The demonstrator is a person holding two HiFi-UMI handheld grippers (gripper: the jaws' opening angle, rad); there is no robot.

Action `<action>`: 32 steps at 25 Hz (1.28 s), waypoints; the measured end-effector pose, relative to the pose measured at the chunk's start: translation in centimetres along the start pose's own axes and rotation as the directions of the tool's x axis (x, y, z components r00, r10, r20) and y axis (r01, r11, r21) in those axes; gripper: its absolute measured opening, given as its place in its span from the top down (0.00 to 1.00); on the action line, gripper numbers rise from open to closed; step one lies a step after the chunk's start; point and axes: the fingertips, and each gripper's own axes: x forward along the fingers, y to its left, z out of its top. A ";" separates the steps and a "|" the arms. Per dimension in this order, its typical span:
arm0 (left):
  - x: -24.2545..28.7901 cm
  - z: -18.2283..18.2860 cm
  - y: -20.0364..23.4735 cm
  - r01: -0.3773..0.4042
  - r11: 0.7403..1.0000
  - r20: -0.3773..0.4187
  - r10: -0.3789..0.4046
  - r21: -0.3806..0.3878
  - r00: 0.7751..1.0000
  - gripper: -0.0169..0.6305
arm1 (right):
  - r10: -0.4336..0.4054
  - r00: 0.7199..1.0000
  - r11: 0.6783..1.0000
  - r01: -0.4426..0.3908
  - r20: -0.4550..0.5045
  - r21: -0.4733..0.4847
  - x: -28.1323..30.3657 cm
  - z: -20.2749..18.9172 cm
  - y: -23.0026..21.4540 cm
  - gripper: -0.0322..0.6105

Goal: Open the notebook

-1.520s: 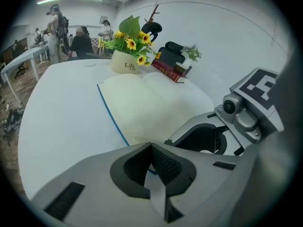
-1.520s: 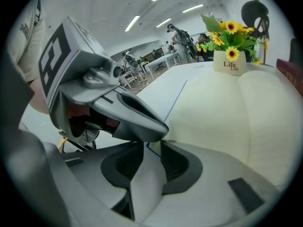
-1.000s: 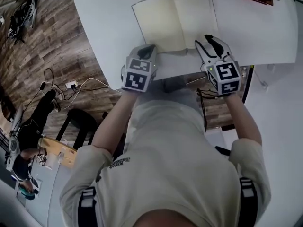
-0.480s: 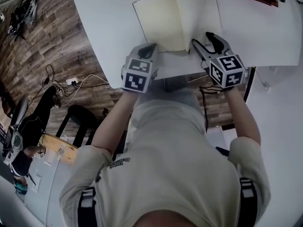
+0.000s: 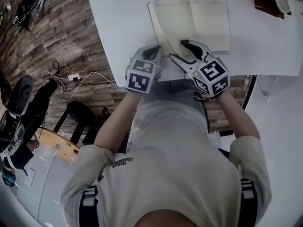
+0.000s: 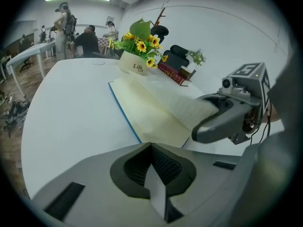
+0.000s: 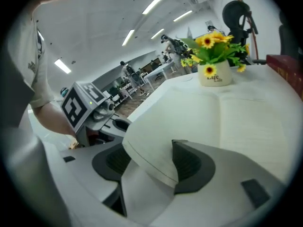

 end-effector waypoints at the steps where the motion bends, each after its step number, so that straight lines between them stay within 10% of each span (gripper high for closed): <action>1: -0.1 -0.1 0.2 -0.003 1.000 0.003 0.003 -0.006 1.000 0.95 | 0.005 1.000 1.000 -0.006 -0.021 -0.029 0.5 -0.4 0.5 0.51; 19: -0.9 -0.3 1.5 0.004 0.999 0.036 -0.002 -0.050 0.999 0.95 | -0.026 0.999 0.996 0.029 -0.039 0.088 3.2 -1.4 -0.3 0.68; 32: -5.2 6.9 0.9 -0.009 1.000 0.196 0.008 0.007 0.980 0.95 | -0.229 0.972 0.971 0.232 0.052 -0.056 -0.9 3.7 -1.7 0.90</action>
